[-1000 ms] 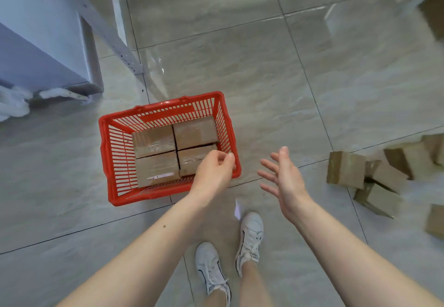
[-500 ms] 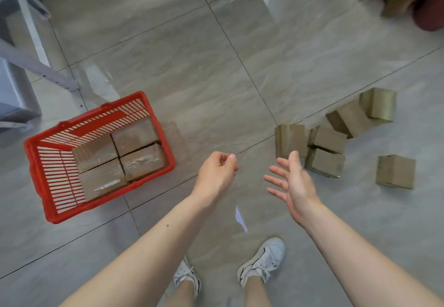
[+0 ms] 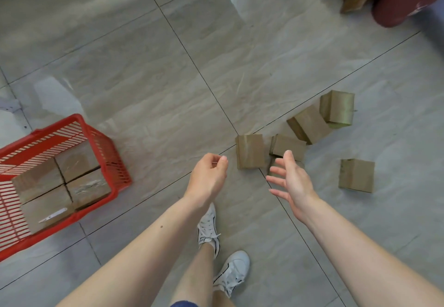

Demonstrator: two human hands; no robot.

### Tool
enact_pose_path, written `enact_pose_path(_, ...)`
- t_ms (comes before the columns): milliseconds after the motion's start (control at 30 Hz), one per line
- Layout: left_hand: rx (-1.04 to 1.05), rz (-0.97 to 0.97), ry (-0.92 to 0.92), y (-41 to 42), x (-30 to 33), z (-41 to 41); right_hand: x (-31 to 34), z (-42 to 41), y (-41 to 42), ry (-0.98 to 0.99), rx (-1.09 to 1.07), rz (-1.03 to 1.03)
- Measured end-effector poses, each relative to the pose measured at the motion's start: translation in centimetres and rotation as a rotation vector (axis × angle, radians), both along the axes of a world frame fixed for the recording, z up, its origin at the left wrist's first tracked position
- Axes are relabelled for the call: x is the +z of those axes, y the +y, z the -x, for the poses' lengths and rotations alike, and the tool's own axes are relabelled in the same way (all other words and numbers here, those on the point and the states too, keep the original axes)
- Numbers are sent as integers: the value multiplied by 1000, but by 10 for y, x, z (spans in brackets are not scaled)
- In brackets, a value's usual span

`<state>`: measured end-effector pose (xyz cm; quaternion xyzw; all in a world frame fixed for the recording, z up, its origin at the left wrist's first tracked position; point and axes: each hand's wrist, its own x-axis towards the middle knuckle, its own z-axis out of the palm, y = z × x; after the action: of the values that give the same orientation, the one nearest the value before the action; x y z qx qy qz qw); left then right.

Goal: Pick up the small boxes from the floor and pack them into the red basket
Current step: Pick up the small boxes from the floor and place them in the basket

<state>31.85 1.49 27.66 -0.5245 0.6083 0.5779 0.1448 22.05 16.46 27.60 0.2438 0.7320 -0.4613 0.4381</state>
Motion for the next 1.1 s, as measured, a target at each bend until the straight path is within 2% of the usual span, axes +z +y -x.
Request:
enact_pose_path(267, -73, -26, -25, 7, -61, 65, -77, 50, 6, 29, 63, -147)
enact_pose_path(600, -129, -77, -94, 32, -218, 96, -239, 71, 8, -52, 175, -146)
enact_pose_path(733, -135, -84, -135, 32, -277, 99, -292, 80, 5, -23, 230, -103)
enact_pose_path(933, -97, -151, -155, 34, -334, 101, -337, 83, 2, 14, 262, -121)
enact_pose_path(1100, -45, -215, -101, 40, -336, 99, -333, 76, 1, -19, 237, -95)
